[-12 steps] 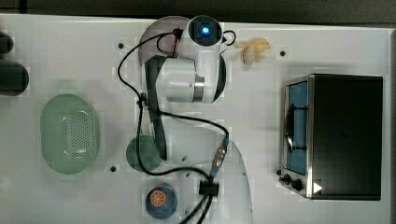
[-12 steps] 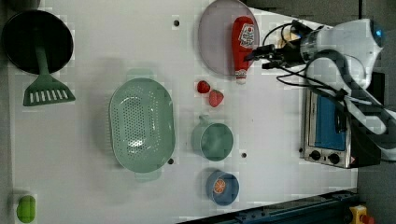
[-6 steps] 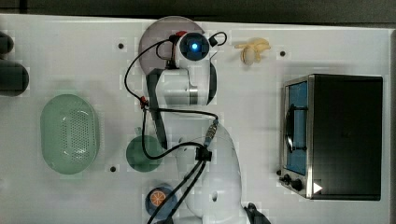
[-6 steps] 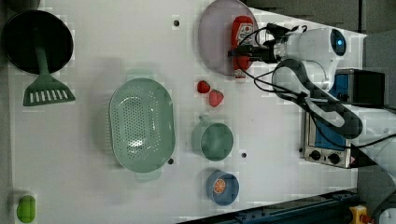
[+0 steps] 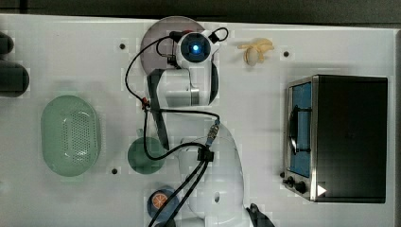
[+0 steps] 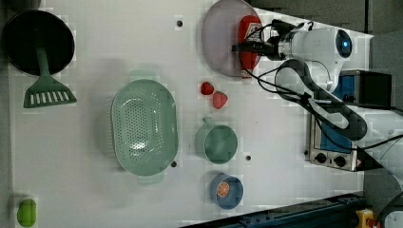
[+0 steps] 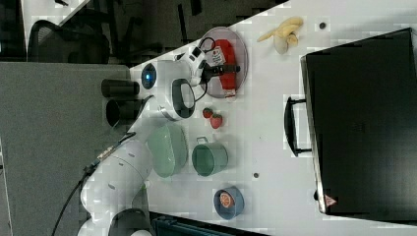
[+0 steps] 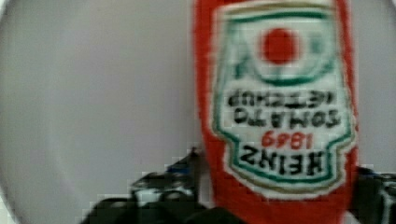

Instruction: Pick ketchup from plate and place it on table.

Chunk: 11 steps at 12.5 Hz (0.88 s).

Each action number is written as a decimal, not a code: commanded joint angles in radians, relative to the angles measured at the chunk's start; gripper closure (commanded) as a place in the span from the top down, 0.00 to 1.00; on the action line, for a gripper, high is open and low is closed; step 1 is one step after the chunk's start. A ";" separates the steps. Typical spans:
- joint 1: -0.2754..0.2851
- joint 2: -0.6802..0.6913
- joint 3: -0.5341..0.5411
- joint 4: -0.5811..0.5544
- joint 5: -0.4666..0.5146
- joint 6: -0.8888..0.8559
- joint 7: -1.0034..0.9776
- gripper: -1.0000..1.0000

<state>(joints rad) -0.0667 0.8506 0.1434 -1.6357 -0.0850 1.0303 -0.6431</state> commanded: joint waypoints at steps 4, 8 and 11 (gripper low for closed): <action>0.006 -0.012 0.006 0.056 0.000 0.010 -0.046 0.62; 0.003 -0.074 0.008 0.117 0.003 -0.050 0.034 0.62; -0.011 -0.170 0.008 0.149 0.027 -0.255 0.056 0.62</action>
<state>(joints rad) -0.0616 0.8081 0.1416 -1.5342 -0.0516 0.7983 -0.6313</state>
